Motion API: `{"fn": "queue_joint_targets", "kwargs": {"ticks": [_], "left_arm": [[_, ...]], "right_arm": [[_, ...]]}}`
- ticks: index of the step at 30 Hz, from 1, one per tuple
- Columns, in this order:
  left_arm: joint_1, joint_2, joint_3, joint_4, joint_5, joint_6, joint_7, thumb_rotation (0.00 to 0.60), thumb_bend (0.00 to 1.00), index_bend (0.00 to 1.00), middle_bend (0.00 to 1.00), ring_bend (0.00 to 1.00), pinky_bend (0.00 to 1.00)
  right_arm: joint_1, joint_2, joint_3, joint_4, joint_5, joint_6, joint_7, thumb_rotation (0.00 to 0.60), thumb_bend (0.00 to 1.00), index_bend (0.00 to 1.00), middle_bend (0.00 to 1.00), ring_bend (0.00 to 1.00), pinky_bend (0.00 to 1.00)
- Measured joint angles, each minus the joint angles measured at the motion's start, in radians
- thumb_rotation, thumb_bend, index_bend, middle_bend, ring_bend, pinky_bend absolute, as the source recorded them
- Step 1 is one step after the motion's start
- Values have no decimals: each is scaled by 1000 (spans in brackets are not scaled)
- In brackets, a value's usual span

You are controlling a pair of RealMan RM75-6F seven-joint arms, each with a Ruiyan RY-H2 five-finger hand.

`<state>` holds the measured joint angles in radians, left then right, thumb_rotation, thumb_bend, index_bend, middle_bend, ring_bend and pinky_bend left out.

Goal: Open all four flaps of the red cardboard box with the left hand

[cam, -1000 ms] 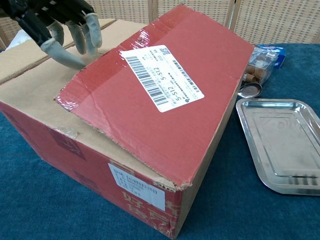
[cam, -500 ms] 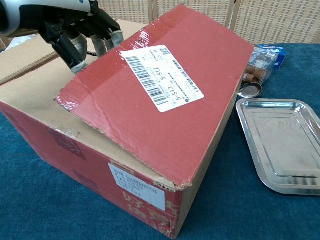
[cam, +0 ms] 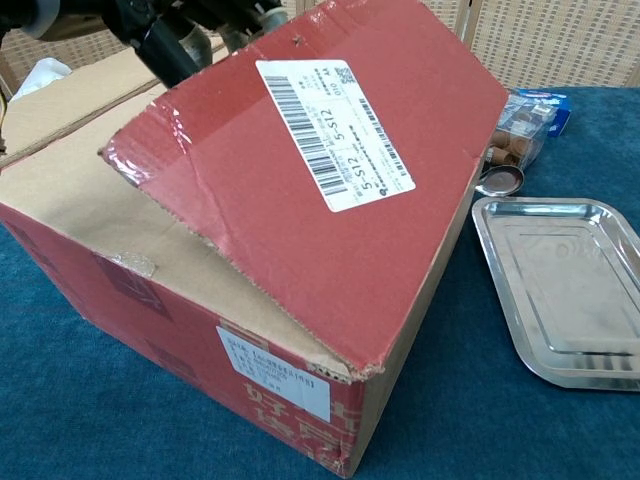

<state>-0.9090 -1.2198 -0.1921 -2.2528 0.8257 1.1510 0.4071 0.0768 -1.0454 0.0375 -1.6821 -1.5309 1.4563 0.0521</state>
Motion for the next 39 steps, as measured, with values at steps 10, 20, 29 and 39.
{"fn": "queue_joint_targets", "kwargs": {"ticks": [10,20,29,39], "left_arm": [[6,-61,-24,-1,132,26,-27,600,0,417,435,349,530],[15,-176,-32,35,297,61,-54,600,0,400,405,329,498],[-3,-248,-28,66,296,43,-9,600,0,384,372,285,443],[-25,-277,-25,99,248,28,81,600,0,329,236,154,325]], "right_arm": [[0,5,0,-1,-1,1,11,600,0,0,0,0,0],[0,10,-1,-3,-3,-1,23,600,0,0,0,0,0],[2,7,-5,-2,-5,-7,14,600,0,0,0,0,0],[1,6,-6,-4,-8,-3,13,600,0,0,0,0,0]]}}
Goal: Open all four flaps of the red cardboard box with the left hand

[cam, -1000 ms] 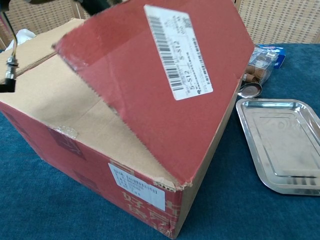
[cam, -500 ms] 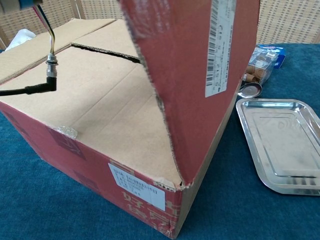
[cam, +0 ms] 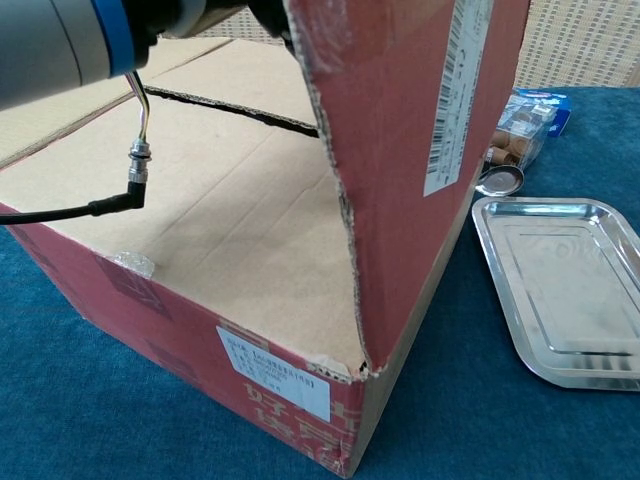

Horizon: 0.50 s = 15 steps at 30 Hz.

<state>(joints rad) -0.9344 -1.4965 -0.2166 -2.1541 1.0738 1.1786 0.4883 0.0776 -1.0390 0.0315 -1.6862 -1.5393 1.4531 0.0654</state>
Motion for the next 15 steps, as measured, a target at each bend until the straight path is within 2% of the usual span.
{"fn": "queue_joint_targets", "kwargs": {"ticks": [7,15], "left_arm": [[-16,-13,8,53,39,-16,39,600,0,301,161,93,274],[-44,-47,-13,113,128,-34,32,600,0,249,92,48,259]], "right_arm": [[2,0,0,2,-2,-3,-1,600,0,0,0,0,0],[1,0,2,2,1,0,4,600,0,0,0,0,0]]}}
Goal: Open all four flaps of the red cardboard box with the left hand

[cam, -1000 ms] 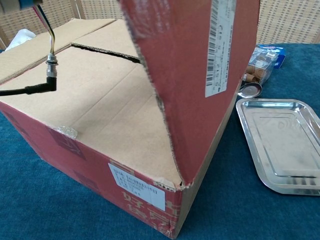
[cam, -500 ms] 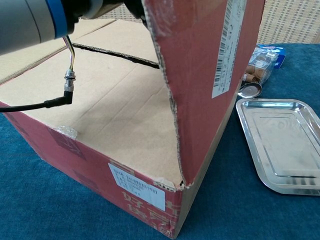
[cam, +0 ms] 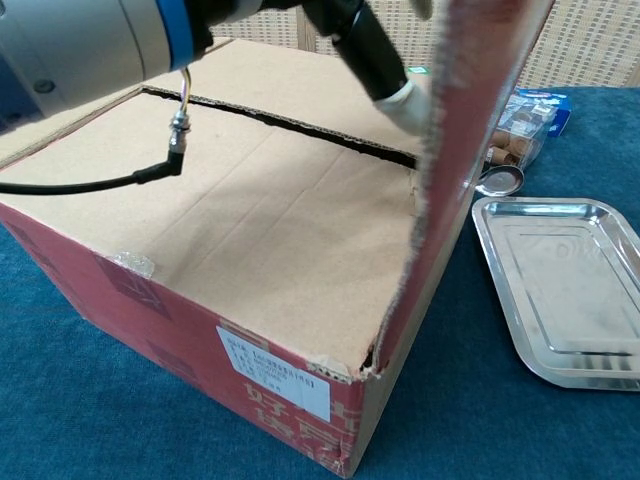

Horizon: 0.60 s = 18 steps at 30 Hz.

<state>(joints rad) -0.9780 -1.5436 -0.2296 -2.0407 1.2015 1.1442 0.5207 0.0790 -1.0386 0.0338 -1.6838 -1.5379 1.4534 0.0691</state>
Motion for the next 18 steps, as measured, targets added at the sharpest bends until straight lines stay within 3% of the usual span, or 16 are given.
{"fn": "queue_joint_targets", "kwargs": {"ticks": [11,18], "left_arm": [[-34,-6,22,52,89,-41,100,600,0,221,35,23,252],[-44,3,48,60,89,-71,178,600,0,222,4,18,253]], "right_arm": [[-1,1,-1,-1,-1,2,1,600,0,0,0,0,0],[-1,1,-3,-1,-4,2,-2,600,0,0,0,0,0]]}}
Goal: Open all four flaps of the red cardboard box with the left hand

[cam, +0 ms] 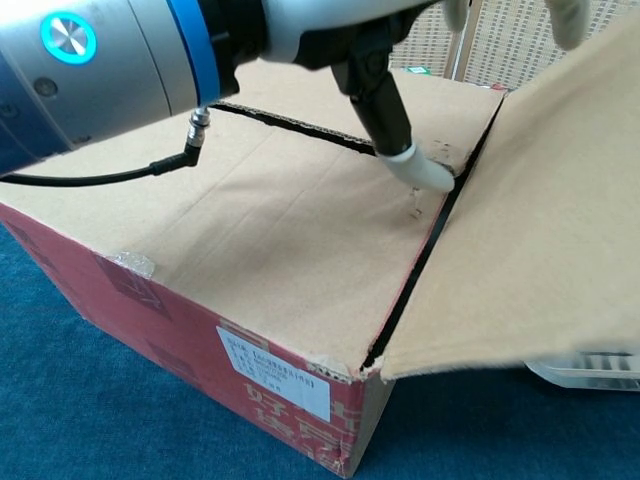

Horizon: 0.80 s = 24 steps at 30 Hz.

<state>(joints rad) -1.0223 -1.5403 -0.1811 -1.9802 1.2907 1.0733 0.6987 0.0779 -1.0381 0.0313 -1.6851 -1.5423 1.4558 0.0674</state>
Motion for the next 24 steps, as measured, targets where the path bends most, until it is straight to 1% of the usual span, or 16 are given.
{"fn": "queue_joint_targets", "kwargs": {"ticks": [10,13,18,20,24], "left_arm": [[6,-1,1,-4,-28,9,45,600,0,203,0,5,252],[15,20,4,-12,-31,13,46,600,0,198,0,0,249],[43,83,22,-26,-20,22,36,600,0,178,0,0,236],[58,106,29,-28,-14,30,23,600,0,159,0,0,225],[84,140,39,-14,-5,46,9,600,0,82,0,0,187]], "right_arm": [[0,1,1,1,0,1,5,600,0,0,0,0,0],[0,3,2,0,1,1,7,600,0,0,0,0,0],[-1,5,1,-2,-1,4,12,600,0,0,0,0,0],[-1,6,0,-3,-3,3,11,600,0,0,0,0,0],[-2,5,-1,-4,-5,5,8,600,0,0,0,0,0]]}}
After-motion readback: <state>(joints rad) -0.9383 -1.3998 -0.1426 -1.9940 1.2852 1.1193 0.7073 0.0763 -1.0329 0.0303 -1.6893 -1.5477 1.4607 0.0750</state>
